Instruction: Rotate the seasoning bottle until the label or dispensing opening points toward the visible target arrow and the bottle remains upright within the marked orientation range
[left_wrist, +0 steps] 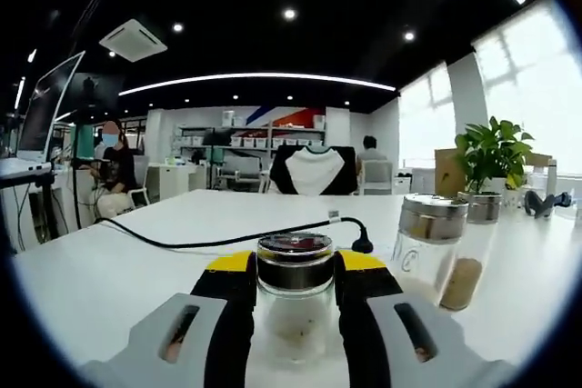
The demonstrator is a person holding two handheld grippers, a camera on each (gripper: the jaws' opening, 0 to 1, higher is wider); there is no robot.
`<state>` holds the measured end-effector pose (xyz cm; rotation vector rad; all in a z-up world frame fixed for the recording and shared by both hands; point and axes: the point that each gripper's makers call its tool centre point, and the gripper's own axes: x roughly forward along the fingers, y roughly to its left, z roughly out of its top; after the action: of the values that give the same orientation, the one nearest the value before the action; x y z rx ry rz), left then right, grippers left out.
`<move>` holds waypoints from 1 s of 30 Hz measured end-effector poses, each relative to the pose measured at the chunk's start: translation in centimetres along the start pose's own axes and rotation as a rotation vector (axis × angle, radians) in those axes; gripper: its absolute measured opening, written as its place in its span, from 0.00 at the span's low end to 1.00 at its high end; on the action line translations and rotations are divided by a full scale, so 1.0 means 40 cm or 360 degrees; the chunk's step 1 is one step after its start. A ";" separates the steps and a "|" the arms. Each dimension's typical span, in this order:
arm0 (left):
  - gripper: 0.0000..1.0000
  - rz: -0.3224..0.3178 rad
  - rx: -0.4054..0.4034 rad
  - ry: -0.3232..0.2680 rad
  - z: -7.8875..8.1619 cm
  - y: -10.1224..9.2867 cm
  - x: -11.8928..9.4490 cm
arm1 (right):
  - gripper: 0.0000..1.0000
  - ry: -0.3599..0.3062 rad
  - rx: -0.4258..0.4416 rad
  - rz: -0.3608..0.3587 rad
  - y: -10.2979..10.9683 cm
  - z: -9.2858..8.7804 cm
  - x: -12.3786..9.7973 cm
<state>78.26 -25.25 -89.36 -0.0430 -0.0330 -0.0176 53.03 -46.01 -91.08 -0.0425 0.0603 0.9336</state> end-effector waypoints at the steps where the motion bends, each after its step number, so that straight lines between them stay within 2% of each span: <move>1: 0.35 -0.0006 0.0009 -0.0021 0.017 -0.003 -0.005 | 0.88 0.0000 0.0000 0.0000 0.000 0.000 0.000; 4: 0.35 -0.0014 0.0007 -0.0068 0.054 -0.007 -0.014 | 0.88 -0.0006 -0.0002 0.0001 0.000 0.004 0.001; 10: 0.35 -0.0033 -0.0011 -0.0114 0.102 -0.009 -0.026 | 0.88 -0.0007 -0.0007 0.0002 0.002 0.006 0.003; 17: 0.35 -0.0055 -0.0069 -0.0094 0.109 -0.014 -0.040 | 0.87 -0.0002 -0.0005 0.0009 0.009 0.006 0.002; 19: 0.35 -0.0079 -0.0114 -0.0131 0.125 -0.019 -0.046 | 0.87 -0.0006 -0.0009 0.0010 0.010 0.010 0.001; 24: 0.35 -0.0137 -0.0126 -0.0172 0.166 -0.038 -0.063 | 0.87 -0.0010 -0.0021 0.0014 0.012 0.017 -0.001; 26: 0.35 -0.0193 -0.0153 -0.0211 0.194 -0.054 -0.074 | 0.87 -0.0010 -0.0025 0.0016 0.014 0.018 -0.001; 30: 0.35 -0.0282 -0.0101 -0.0255 0.236 -0.089 -0.093 | 0.87 -0.0010 -0.0038 0.0012 0.015 0.022 -0.003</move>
<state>74.16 -28.33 -79.92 -0.1051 -0.1961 -0.1922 52.53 -45.69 -90.22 -0.0614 0.0437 0.9417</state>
